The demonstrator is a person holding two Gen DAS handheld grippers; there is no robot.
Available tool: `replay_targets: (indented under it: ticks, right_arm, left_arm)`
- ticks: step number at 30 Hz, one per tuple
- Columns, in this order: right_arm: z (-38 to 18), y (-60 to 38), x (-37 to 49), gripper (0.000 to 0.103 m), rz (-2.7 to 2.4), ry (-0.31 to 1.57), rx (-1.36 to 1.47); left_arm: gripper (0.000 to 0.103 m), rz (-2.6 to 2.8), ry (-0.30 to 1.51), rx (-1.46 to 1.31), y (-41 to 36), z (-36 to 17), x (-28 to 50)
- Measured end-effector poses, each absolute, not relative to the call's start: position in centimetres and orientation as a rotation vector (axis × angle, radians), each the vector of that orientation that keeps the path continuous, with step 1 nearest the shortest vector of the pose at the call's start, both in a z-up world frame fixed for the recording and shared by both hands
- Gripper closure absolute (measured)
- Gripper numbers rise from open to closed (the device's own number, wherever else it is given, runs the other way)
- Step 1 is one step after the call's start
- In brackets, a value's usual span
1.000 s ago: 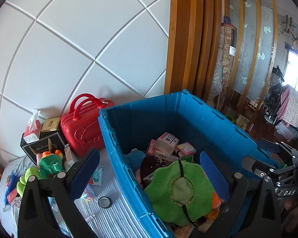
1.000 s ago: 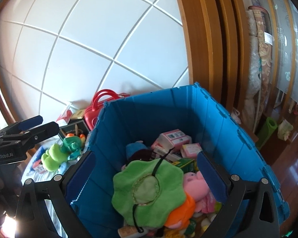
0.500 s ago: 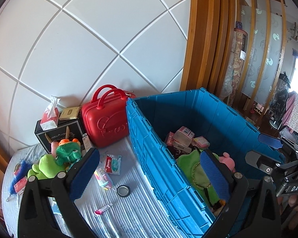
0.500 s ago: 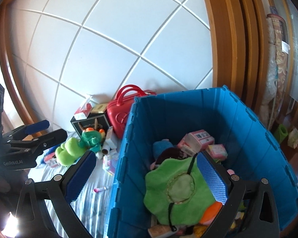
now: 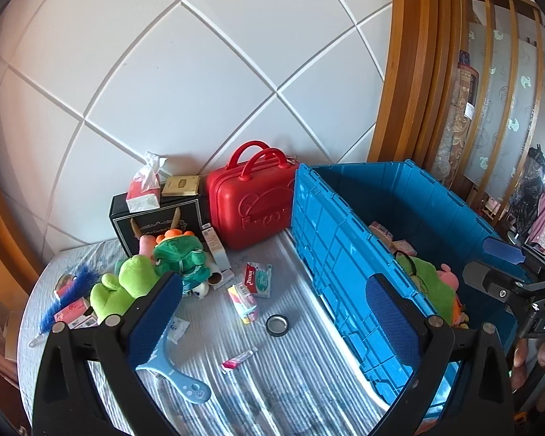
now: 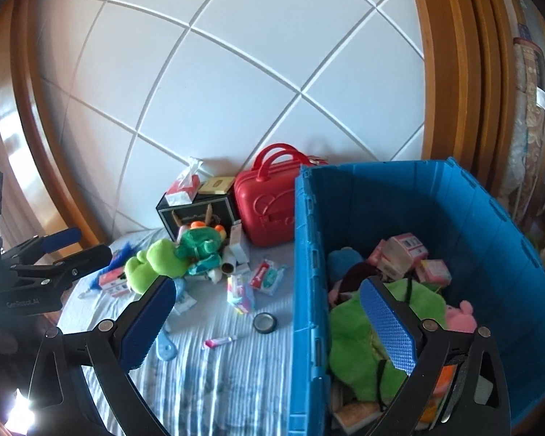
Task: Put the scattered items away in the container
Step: 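Withdraw both tools from the crate back over the bed items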
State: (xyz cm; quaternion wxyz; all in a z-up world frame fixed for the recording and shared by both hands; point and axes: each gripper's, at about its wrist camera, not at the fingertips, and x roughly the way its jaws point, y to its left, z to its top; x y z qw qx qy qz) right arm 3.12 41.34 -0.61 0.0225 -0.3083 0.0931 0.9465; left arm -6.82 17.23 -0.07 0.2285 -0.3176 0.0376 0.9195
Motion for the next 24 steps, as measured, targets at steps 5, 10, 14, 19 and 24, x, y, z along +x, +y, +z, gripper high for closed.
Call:
replay_targets:
  ticks: [5,10,14,19,24]
  right_arm:
    - [-1.7,37.8,2.0,0.0,2.947,0.259,-1.023]
    - [-3.3,34.7,0.8,0.0,2.953,0.236,-1.093]
    - [-5.7,32.7,-0.3,0.0,2.939,0.222,-1.188]
    - [-9.3,30.7,-1.5,0.0,2.908,0.222,-1.313]
    - [-13.3,29.0,-3.2,0.0,2.871,0.214,-1.407]
  left_arm:
    - [0.0,2.564,0.081,-0.926,13.2,-1.7,-7.0]
    - [0.0,2.594,0.08,-1.012,9.5,-4.7,-7.3]
    - [0.0,2.614,0.08,-1.105,6.4,-8.1,-7.8]
    - [0.0,2.61,0.081,-1.226,3.3,-12.6,-8.8]
    - [0.0,2.575,0.102,-1.307,1.9,-17.0,-10.9]
